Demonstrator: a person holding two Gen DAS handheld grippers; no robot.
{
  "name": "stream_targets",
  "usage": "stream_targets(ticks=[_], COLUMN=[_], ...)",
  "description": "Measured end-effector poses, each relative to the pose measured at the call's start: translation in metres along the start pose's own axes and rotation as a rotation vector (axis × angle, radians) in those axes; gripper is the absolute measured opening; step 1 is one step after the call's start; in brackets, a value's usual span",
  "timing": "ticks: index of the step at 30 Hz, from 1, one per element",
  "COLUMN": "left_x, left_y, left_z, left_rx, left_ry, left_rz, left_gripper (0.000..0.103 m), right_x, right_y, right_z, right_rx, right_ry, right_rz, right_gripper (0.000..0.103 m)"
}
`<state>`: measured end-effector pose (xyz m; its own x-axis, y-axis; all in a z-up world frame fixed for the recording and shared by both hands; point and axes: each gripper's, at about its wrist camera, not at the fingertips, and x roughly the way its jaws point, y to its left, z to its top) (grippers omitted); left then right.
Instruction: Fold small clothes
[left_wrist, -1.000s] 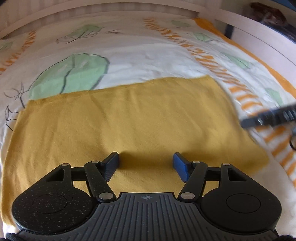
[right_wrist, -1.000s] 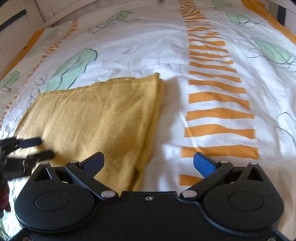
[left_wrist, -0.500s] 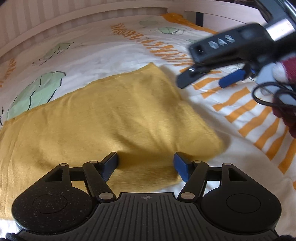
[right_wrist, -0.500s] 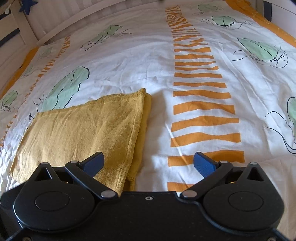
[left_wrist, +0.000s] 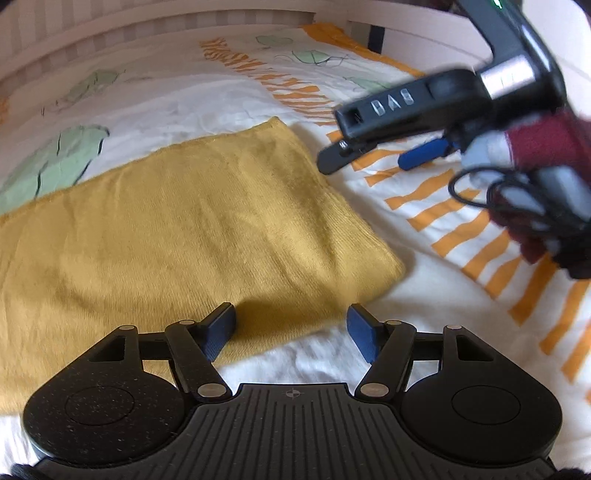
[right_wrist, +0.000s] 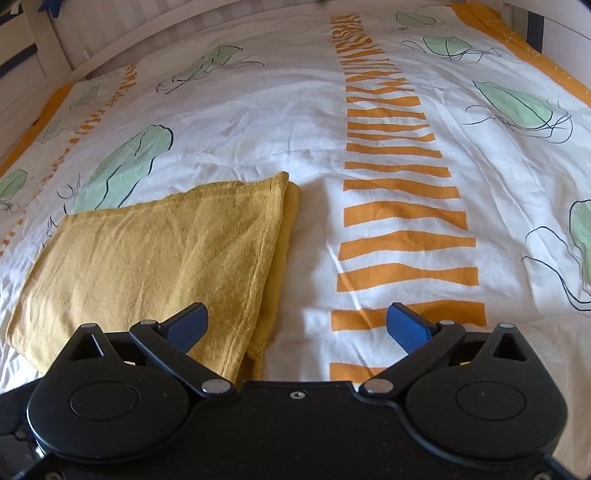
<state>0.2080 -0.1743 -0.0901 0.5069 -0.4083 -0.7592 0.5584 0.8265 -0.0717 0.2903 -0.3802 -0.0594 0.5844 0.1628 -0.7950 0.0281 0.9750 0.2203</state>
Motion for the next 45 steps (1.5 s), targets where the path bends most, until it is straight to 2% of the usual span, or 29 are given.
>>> stream_targets(ticks=[3, 8, 10, 13, 16, 20, 22, 24, 26, 28, 32, 35, 39, 41, 45], left_x=[-0.011, -0.034, -0.045, -0.064, -0.082, -0.104, -0.113, -0.119, -0.121, -0.122, -0.117, -0.107, -0.095, -0.086, -0.077], left_y=[0.016, 0.051, 0.069, 0.096, 0.123, 0.155, 0.172, 0.187, 0.200, 0.213, 0.236, 0.251, 0.268, 0.276, 0.287], left_z=[-0.003, -0.010, -0.013, -0.015, -0.016, -0.021, -0.022, -0.023, -0.022, -0.020, -0.014, -0.009, -0.015, -0.016, -0.017], left_rx=[-0.055, -0.128, -0.167, -0.220, -0.259, -0.295, -0.320, -0.343, -0.355, -0.353, -0.341, -0.350, -0.393, -0.411, -0.448], left_ry=[0.005, -0.003, -0.008, -0.016, -0.030, -0.058, -0.071, -0.079, -0.085, -0.085, -0.081, -0.077, -0.084, -0.046, -0.002], left_rz=[-0.006, 0.054, 0.087, 0.137, 0.177, 0.228, 0.246, 0.255, 0.264, 0.270, 0.271, 0.277, 0.269, 0.276, 0.243], left_gripper=[0.065, 0.065, 0.065, 0.065, 0.065, 0.066, 0.066, 0.066, 0.066, 0.066, 0.066, 0.066, 0.066, 0.066, 0.066], right_x=[0.003, 0.017, 0.017, 0.012, 0.001, -0.017, -0.027, -0.035, -0.037, -0.035, -0.028, -0.016, 0.005, 0.017, 0.039], right_y=[0.005, 0.020, 0.024, 0.024, 0.023, 0.025, 0.028, 0.033, 0.041, 0.055, 0.097, 0.122, 0.146, 0.155, 0.167], right_z=[-0.003, -0.019, -0.026, -0.028, -0.027, -0.017, -0.010, -0.006, -0.005, -0.002, -0.008, -0.009, -0.007, -0.002, 0.011], right_rx=[-0.053, -0.212, -0.271, -0.266, -0.241, -0.115, -0.034, 0.053, 0.120, 0.118, -0.009, -0.053, -0.084, -0.085, -0.073], right_ry=[0.044, 0.193, 0.216, 0.223, 0.195, 0.065, -0.027, -0.111, -0.156, -0.153, -0.164, -0.148, -0.131, -0.123, -0.122], right_rz=[-0.003, -0.032, -0.053, -0.058, -0.074, -0.076, -0.037, 0.042, 0.110, 0.128, 0.113, 0.105, 0.053, 0.025, -0.034], right_gripper=[0.103, 0.103, 0.103, 0.103, 0.103, 0.103, 0.103, 0.103, 0.103, 0.103, 0.102, 0.102, 0.102, 0.102, 0.102])
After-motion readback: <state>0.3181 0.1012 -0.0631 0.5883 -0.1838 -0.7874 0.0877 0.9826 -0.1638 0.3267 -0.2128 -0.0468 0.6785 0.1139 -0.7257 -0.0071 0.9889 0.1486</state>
